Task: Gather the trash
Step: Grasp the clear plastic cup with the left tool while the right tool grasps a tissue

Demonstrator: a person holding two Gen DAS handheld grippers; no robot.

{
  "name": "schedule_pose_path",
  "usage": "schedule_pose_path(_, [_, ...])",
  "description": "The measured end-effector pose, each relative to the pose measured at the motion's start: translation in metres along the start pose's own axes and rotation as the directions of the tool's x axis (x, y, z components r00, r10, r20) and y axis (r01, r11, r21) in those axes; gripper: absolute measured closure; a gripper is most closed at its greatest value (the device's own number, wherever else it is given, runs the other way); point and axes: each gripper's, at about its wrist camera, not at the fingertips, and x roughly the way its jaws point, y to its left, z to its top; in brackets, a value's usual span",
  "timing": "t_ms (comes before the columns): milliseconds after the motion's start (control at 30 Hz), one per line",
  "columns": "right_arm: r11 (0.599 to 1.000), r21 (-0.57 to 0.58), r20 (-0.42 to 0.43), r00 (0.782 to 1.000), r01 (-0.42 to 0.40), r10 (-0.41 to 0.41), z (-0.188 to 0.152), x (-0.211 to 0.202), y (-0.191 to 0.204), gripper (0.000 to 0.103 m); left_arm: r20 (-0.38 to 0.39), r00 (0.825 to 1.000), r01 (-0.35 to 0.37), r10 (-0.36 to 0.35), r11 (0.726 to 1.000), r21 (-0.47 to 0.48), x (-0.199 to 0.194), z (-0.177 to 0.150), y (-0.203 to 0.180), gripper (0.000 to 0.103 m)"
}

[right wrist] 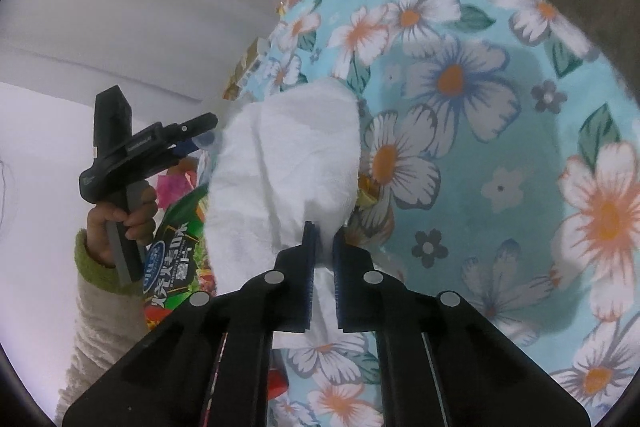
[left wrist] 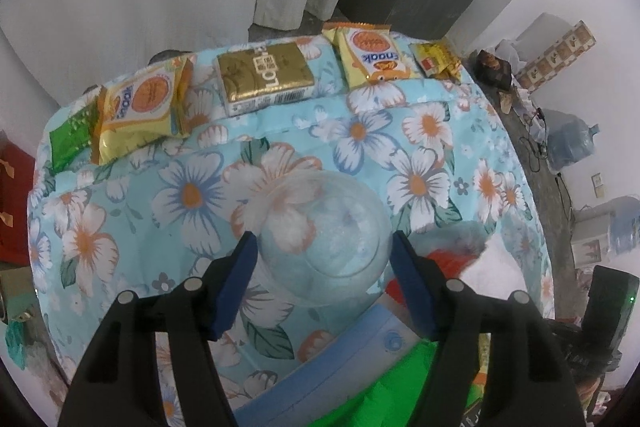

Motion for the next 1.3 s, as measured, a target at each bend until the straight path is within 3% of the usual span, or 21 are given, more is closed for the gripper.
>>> schedule_pose_path(300, [0.999,-0.045,0.072,0.997,-0.005,0.008,-0.001,-0.026,0.009,0.101,0.060,0.998,-0.022,0.021,1.000,0.006,-0.019,-0.004,-0.002,0.037])
schedule_pose_path(600, [0.994,-0.104,0.131,0.990,-0.030,0.044,-0.003,-0.057,0.025,0.102,0.183,0.982,-0.040,0.036,0.999,0.020,-0.055,-0.015,-0.009,0.037])
schedule_pose_path(1000, [0.991,-0.133,0.181,0.983,-0.020,0.045,-0.014,-0.086,0.032,0.102,0.351,0.936,-0.076,0.020,0.986,0.147,-0.112,-0.060,-0.060,0.037])
schedule_pose_path(1300, [0.990,-0.143,0.203,0.978,-0.019,0.048,-0.017,-0.101,0.034,0.102,0.444,0.895,-0.155,0.033,0.958,0.240,-0.140,-0.090,-0.103,0.037])
